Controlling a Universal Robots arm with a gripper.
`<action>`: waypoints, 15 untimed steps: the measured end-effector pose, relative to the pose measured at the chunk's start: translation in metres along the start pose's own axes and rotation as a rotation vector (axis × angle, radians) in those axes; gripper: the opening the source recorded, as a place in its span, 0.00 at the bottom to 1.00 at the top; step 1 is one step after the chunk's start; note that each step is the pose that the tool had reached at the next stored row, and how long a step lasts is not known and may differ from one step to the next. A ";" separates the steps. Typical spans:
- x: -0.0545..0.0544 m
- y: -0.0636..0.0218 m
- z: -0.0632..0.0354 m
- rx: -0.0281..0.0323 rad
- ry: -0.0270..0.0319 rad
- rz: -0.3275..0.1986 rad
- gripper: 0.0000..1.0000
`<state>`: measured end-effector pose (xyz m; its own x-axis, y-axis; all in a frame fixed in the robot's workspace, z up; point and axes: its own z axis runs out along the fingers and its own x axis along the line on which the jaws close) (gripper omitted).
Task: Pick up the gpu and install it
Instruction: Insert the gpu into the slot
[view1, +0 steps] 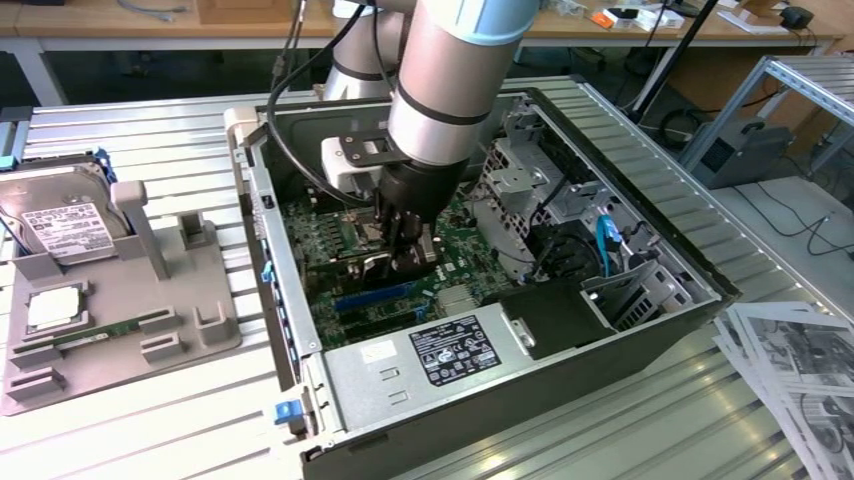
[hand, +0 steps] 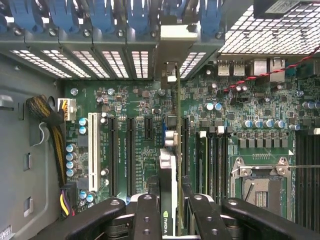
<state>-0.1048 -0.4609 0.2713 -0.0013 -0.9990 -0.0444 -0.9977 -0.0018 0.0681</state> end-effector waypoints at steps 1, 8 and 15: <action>0.000 0.0000 0.0000 0.0000 0.0000 0.000 0.27; 0.000 -0.0001 0.0000 0.0006 -0.0010 0.014 0.27; 0.000 0.0000 0.0000 0.0010 -0.0016 0.023 0.27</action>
<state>-0.1047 -0.4609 0.2713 -0.0246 -0.9987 -0.0444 -0.9974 0.0215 0.0681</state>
